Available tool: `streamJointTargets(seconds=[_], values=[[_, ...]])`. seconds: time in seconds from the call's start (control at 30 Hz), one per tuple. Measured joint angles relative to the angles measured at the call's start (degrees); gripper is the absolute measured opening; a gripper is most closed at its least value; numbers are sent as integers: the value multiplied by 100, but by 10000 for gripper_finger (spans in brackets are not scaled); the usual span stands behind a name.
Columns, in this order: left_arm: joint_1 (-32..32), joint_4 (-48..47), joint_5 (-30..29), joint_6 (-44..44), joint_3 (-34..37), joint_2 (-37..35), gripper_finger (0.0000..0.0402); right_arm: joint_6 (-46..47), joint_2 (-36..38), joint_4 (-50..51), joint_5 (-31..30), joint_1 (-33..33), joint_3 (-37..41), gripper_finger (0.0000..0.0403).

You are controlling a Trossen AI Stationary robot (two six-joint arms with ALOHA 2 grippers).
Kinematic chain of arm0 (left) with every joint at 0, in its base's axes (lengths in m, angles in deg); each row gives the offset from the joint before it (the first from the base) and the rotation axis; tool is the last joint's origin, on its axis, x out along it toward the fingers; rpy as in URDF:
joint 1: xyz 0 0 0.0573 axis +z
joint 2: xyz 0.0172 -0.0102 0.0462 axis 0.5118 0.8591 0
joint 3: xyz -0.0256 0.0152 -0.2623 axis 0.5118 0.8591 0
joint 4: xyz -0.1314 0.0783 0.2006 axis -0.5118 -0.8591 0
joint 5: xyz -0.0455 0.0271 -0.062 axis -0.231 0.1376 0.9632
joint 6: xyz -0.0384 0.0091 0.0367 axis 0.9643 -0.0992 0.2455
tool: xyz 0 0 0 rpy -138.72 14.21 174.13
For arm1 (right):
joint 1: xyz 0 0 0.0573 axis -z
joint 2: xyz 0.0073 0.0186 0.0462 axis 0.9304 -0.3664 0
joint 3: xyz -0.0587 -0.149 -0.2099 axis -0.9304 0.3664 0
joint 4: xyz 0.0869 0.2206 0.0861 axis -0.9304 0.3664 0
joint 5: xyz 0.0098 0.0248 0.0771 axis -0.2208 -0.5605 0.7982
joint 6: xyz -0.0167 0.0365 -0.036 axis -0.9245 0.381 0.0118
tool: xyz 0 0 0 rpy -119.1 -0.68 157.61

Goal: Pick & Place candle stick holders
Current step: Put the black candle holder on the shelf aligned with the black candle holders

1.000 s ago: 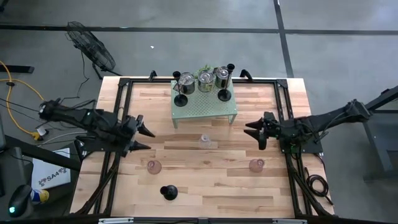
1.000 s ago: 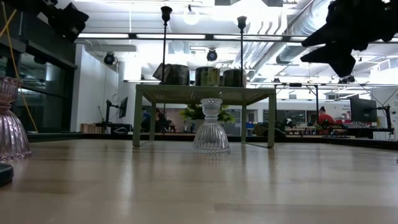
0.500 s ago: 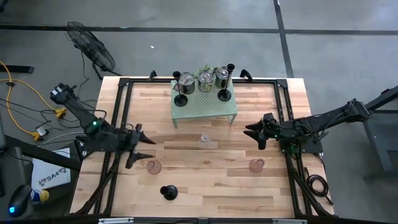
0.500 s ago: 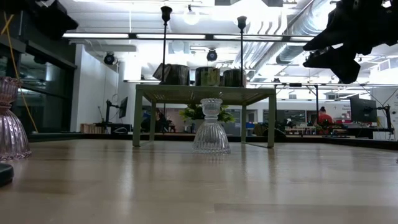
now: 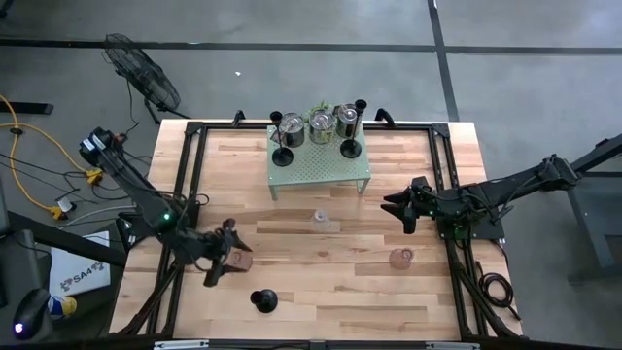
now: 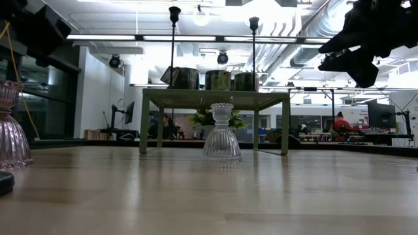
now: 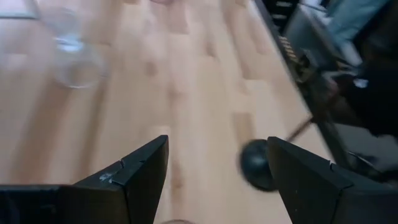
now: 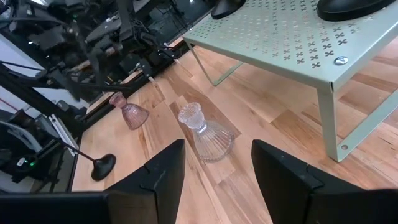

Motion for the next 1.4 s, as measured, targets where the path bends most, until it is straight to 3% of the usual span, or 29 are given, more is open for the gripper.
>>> streamJointTargets(seconds=[0.17,0.3,0.6,0.83,1.1,1.4], values=[[-11,517,873,-32,0,454,267,0,0,1,0,0,-1,178],[-18,742,1209,-70,0,654,267,0,0,3,0,0,-1,178],[-652,633,-255,926,0,1069,267,0,0,3,0,4,-1,178],[-761,915,-143,1157,0,1464,267,0,0,3,0,4,-3,178],[-750,2040,-113,-114,-2,1928,267,0,0,3,0,4,-3,178],[-743,3216,-280,-751,-2,2418,267,0,-2,4,0,4,-5,178]])
